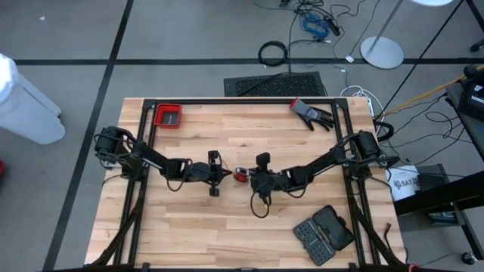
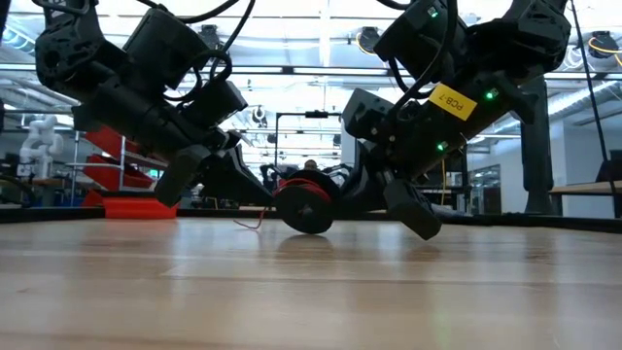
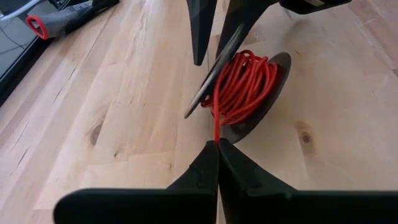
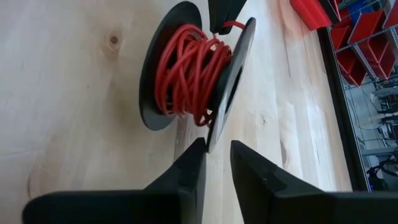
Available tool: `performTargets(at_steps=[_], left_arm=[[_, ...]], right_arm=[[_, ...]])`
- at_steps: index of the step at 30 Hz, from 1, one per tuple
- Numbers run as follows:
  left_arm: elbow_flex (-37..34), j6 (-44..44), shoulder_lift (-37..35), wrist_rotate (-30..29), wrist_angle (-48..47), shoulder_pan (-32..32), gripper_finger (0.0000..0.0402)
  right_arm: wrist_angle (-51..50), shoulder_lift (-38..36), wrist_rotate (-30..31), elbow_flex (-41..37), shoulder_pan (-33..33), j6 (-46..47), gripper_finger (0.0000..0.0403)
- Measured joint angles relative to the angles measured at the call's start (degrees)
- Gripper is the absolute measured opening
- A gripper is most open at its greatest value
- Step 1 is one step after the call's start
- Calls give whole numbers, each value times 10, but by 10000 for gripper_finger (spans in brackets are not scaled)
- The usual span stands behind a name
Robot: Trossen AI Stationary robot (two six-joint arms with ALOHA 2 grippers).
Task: Coil cords
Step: Uncoil the red wire from the spool
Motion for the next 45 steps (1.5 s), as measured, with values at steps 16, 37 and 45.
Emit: performTargets(at_steps=[16,37,45], left_arm=[[0,-1,0,-1,0,0,4],[0,-6,0,-1,2,0,4],[19,-56,-6,51,4,9,4]], right_arm=[[40,0,-28,0,-1,13,55],[39,0,-25,0,-11,38,1],[36,-1,19,0,-14,60,0]])
